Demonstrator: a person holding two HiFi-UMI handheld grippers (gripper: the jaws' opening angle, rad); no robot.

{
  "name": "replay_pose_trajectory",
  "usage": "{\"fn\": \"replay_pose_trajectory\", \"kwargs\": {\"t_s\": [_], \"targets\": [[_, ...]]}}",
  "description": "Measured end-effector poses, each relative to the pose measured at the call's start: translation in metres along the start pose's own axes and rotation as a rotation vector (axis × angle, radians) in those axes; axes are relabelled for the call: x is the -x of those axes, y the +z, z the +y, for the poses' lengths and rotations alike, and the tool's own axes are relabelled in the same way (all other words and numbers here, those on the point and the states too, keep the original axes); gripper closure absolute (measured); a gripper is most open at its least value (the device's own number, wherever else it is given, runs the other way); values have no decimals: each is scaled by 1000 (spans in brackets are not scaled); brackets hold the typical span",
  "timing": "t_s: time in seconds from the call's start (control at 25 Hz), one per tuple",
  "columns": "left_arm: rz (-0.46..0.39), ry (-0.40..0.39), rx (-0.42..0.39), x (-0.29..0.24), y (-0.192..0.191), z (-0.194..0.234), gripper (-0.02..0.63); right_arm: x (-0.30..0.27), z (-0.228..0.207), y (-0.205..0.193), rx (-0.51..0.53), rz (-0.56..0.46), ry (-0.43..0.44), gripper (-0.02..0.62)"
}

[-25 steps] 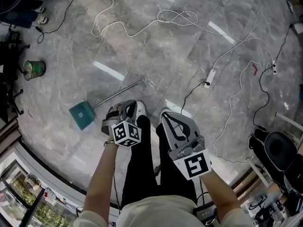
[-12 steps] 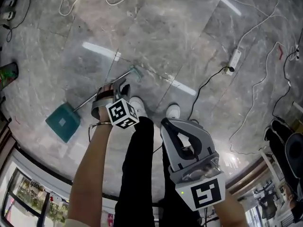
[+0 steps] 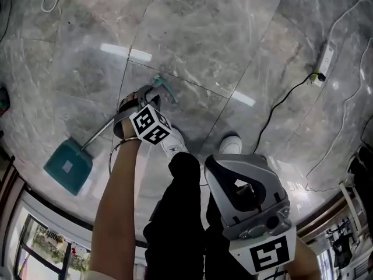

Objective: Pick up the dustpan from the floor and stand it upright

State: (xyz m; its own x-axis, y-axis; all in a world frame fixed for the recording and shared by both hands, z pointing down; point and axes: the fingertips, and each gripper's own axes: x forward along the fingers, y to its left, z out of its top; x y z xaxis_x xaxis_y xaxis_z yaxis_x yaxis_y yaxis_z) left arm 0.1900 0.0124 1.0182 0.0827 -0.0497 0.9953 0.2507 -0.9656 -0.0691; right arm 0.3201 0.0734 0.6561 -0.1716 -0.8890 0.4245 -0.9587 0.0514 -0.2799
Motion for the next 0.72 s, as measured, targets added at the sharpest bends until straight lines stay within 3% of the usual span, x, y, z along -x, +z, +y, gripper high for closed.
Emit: {"fn": "replay_pose_trajectory", "kwargs": {"t_s": [0.24, 0.4, 0.72], "targets": [[24, -12, 13, -43, -3, 4, 476, -20, -22, -22, 31, -33, -10, 578], [40, 22, -12, -48, -1, 10, 496, -21, -25, -28, 30, -24, -11, 578], [-15, 43, 30, 15, 2, 23, 508, 8, -1, -1, 21, 26, 14, 578]]}}
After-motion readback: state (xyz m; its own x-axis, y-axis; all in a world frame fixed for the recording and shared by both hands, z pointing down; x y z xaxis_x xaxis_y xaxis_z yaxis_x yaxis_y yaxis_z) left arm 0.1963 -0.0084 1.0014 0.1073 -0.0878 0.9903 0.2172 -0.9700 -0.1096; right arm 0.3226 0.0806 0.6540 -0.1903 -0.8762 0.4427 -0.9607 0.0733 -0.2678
